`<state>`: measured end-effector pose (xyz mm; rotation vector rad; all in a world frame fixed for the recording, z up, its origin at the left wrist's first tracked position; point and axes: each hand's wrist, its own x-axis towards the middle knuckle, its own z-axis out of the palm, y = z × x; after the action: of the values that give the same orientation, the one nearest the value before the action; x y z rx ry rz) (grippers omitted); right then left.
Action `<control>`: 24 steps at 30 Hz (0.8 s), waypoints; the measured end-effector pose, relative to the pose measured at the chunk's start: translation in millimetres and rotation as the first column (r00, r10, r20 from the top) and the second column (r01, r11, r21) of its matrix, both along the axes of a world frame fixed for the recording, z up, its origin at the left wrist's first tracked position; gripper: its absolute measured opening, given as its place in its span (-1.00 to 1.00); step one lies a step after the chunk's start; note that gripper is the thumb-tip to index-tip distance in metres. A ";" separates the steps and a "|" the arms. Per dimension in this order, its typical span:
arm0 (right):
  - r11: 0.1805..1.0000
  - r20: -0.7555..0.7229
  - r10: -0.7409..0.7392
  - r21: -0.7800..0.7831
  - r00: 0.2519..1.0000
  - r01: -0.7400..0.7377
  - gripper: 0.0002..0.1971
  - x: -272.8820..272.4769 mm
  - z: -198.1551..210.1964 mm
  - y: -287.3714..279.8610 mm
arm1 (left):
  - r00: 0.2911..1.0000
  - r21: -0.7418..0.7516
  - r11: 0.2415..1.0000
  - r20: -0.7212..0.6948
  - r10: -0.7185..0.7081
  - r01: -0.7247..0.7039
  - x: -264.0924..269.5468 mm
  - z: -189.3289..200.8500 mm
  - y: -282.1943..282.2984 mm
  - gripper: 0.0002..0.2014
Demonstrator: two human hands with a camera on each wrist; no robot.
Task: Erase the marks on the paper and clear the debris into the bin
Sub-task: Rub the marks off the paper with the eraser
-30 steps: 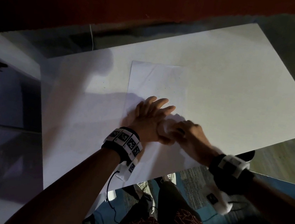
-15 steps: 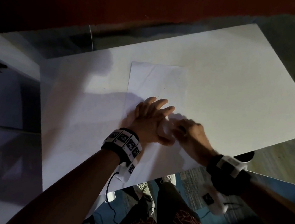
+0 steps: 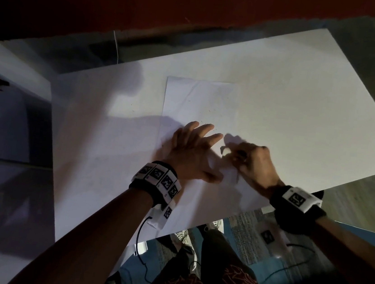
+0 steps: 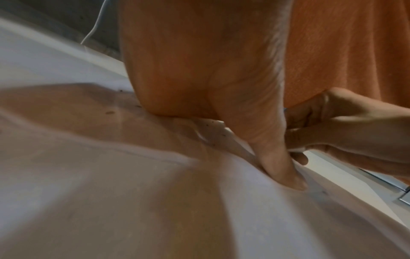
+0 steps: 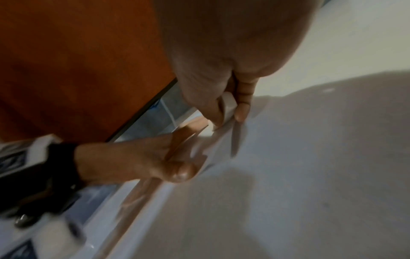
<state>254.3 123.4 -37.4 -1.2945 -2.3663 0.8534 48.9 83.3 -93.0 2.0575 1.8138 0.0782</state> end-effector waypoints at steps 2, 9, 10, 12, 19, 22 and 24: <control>0.999 0.021 0.049 -0.013 0.999 -0.049 -0.91 -7.5 3.4 -18.6 | 0.999 0.006 1.000 0.033 -0.007 0.007 -2.1 -2.3 -1.1 0.21; 0.999 0.023 -0.011 -0.030 1.000 0.012 -0.81 -0.7 1.0 -1.2 | 1.000 -0.026 1.000 0.028 0.000 0.000 0.0 4.3 -0.7 0.21; 0.999 0.035 -0.008 -0.035 0.999 0.009 -0.85 -2.5 0.4 -9.5 | 0.999 -0.023 1.000 0.046 0.000 0.002 -0.9 4.2 -1.2 0.20; 0.997 0.040 0.054 -0.052 0.998 -0.052 -0.92 -4.2 2.7 -27.2 | 0.998 -0.011 1.000 0.065 -0.011 0.012 -2.7 5.1 -1.6 0.19; 0.995 0.020 -0.094 0.025 0.995 0.094 -0.70 0.3 4.0 17.3 | 0.994 0.085 0.996 0.109 0.031 -0.041 -3.5 -3.6 -9.5 0.25; 0.998 0.013 -0.065 0.014 0.998 0.065 -0.66 -4.9 1.4 19.8 | 0.995 0.068 0.997 0.101 0.015 -0.022 -5.2 -4.7 -11.5 0.26; 0.996 -0.009 -0.091 -0.011 0.996 0.091 -0.83 -8.4 0.2 15.4 | 0.998 0.052 0.998 0.054 0.031 -0.034 -3.8 -5.3 -8.4 0.30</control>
<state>245.9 138.8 -37.2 -1.3872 -2.2792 0.8444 45.1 74.9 -98.2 2.0425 1.8319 0.1903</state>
